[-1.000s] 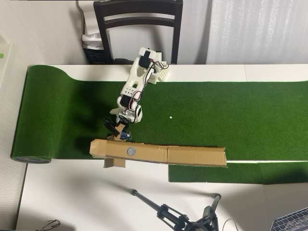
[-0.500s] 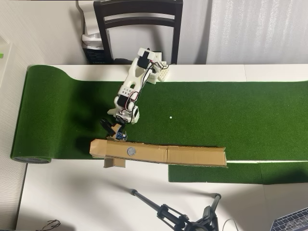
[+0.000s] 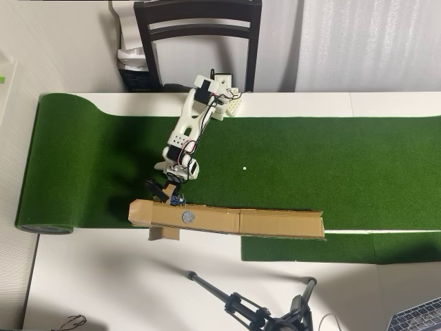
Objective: Pick up the golf ball and place it on the gray mark at the back.
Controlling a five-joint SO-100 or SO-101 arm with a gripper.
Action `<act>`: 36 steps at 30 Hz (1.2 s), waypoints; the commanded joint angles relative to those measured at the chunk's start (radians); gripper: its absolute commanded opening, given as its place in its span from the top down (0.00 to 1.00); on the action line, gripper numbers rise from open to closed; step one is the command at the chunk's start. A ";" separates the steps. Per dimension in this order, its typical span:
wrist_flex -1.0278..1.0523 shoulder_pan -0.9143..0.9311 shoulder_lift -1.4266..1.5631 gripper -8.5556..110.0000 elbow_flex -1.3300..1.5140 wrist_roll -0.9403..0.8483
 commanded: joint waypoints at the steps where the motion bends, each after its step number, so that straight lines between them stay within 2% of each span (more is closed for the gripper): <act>1: -0.011 0.006 0.041 0.41 -0.051 -0.034; 16: -0.009 0.063 0.028 0.41 -0.049 -0.170; 36: -0.011 0.051 0.025 0.41 -0.037 -0.160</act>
